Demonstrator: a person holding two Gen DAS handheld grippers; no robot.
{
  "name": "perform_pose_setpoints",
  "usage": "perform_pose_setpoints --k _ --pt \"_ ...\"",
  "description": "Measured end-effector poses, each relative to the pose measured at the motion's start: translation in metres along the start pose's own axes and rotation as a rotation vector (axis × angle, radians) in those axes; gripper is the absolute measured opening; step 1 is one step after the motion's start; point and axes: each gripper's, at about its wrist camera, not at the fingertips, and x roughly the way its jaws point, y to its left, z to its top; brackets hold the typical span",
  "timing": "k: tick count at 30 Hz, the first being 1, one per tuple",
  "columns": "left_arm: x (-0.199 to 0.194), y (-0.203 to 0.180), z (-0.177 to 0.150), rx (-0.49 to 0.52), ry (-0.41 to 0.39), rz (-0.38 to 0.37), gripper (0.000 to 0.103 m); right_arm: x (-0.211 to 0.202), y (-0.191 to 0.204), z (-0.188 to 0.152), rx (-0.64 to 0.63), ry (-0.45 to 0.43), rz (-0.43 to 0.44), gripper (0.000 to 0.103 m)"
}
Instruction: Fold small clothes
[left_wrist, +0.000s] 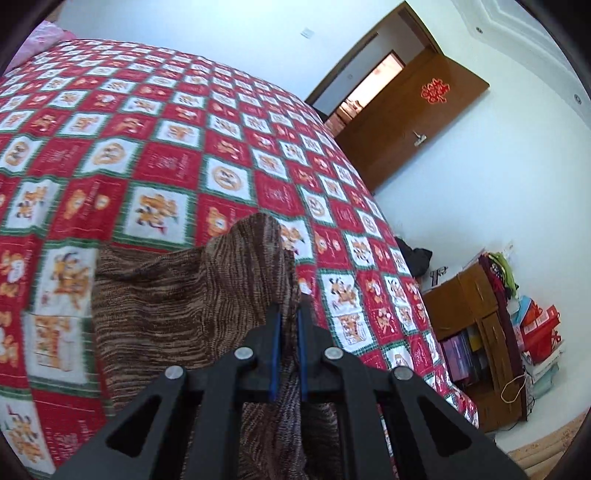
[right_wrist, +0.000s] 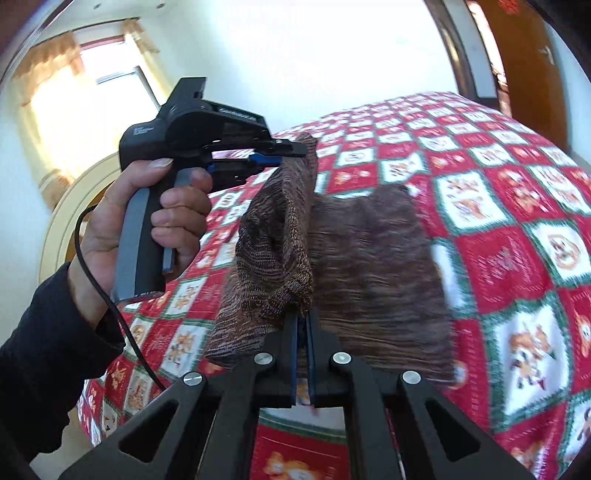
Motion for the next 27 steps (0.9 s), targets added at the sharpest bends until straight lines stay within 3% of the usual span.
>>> perform_pose_setpoints --k 12,16,18,20,21,22,23,24,25,27 --pt "0.081 -0.033 -0.028 0.096 0.095 0.059 0.009 0.001 -0.073 -0.023 0.218 0.052 -0.040 0.003" --pt "0.082 -0.043 -0.036 0.141 0.101 0.072 0.014 -0.009 -0.086 -0.027 0.248 0.032 -0.099 0.003" --pt "0.063 -0.039 -0.036 0.164 0.073 0.045 0.015 -0.016 -0.096 -0.029 0.275 0.023 -0.115 0.003" --pt "0.037 -0.027 -0.036 0.218 0.013 0.051 0.031 -0.027 -0.101 -0.031 0.276 -0.006 -0.160 0.004" --pt "0.021 -0.014 -0.037 0.244 -0.024 0.064 0.053 -0.032 -0.100 -0.029 0.261 -0.022 -0.179 0.005" --pt "0.007 0.003 -0.038 0.261 -0.060 0.073 0.066 -0.036 -0.096 -0.027 0.244 -0.040 -0.186 0.017" --pt "-0.012 0.023 -0.042 0.283 -0.108 0.096 0.071 -0.038 -0.091 -0.023 0.226 -0.058 -0.181 0.030" --pt "-0.028 0.044 -0.046 0.300 -0.141 0.129 0.074 -0.038 -0.083 -0.018 0.202 -0.071 -0.157 0.064" --pt "-0.038 0.063 -0.049 0.307 -0.157 0.146 0.075 -0.035 -0.078 -0.014 0.183 -0.075 -0.125 0.077" --pt "-0.055 0.094 -0.064 0.295 -0.167 0.192 0.075 -0.028 -0.058 -0.005 0.121 -0.082 -0.063 0.075"
